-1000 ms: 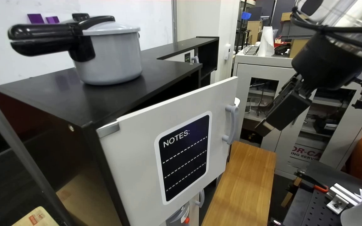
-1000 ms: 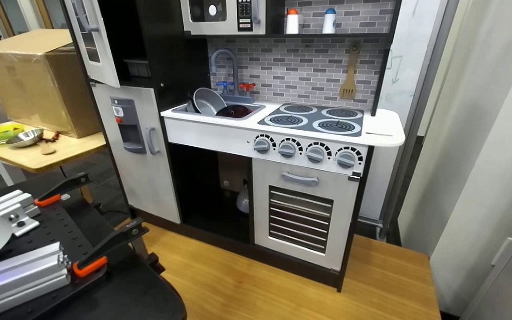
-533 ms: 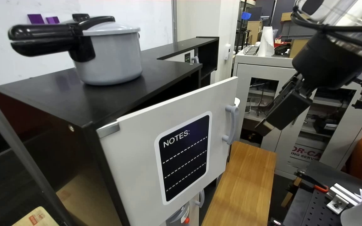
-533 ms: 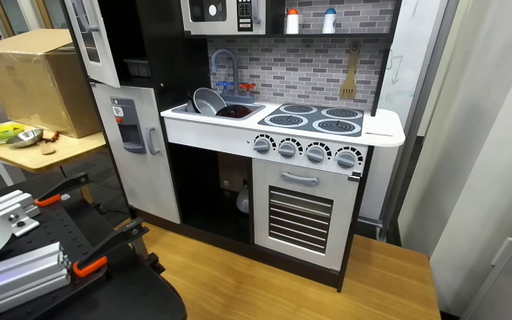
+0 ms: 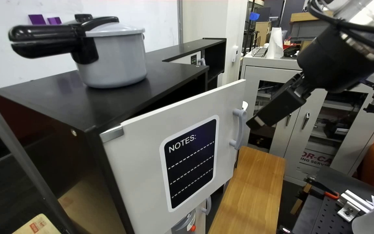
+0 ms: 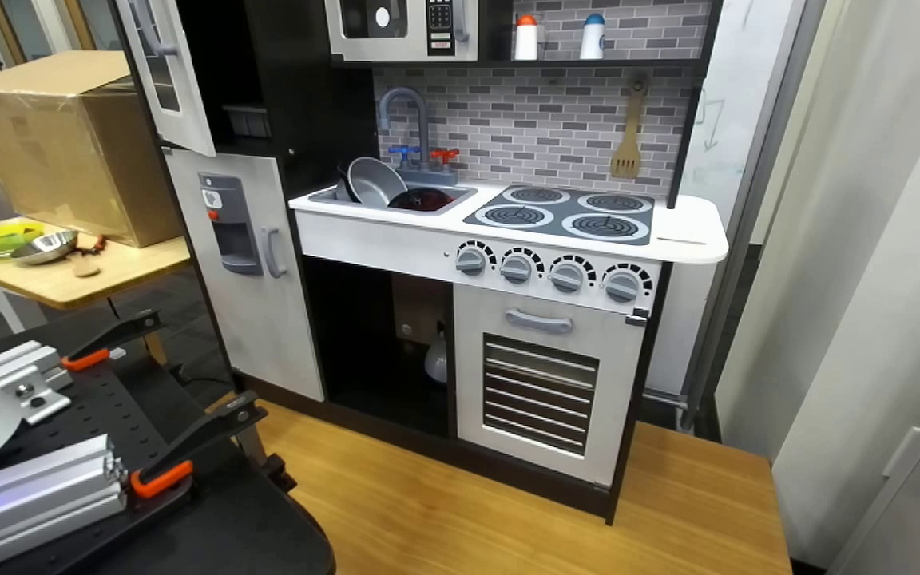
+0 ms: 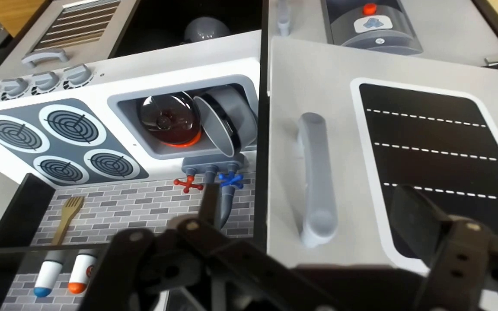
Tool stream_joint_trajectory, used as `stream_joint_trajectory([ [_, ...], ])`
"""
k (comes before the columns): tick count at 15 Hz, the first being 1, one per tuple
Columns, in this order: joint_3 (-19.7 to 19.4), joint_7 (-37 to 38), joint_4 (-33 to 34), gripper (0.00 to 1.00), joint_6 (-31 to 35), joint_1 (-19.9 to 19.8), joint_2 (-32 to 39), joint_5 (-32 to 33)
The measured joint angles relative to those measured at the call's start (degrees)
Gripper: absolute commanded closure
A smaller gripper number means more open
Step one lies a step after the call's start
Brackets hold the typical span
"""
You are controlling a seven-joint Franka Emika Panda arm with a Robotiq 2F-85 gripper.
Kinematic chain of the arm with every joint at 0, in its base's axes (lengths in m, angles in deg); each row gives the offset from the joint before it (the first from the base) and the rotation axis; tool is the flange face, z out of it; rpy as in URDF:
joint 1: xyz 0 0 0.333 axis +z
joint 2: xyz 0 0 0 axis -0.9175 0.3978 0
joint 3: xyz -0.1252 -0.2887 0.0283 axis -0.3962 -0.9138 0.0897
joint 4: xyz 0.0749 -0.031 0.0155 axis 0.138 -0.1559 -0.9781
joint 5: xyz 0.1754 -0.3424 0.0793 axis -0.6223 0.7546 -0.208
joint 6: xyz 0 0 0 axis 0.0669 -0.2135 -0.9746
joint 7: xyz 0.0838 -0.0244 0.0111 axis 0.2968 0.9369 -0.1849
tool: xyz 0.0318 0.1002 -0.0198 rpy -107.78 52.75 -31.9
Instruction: Close the open cabinet door
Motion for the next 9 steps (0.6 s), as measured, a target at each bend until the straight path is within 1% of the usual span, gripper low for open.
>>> stream_joint_trajectory([
  [4, 4.6, 4.6, -0.1, 0.0, 0.3, -1.7, 0.1, 1.1],
  [9, 6.7, 6.1, -0.2, 0.0, 1.5, -4.9, 1.2, 1.9],
])
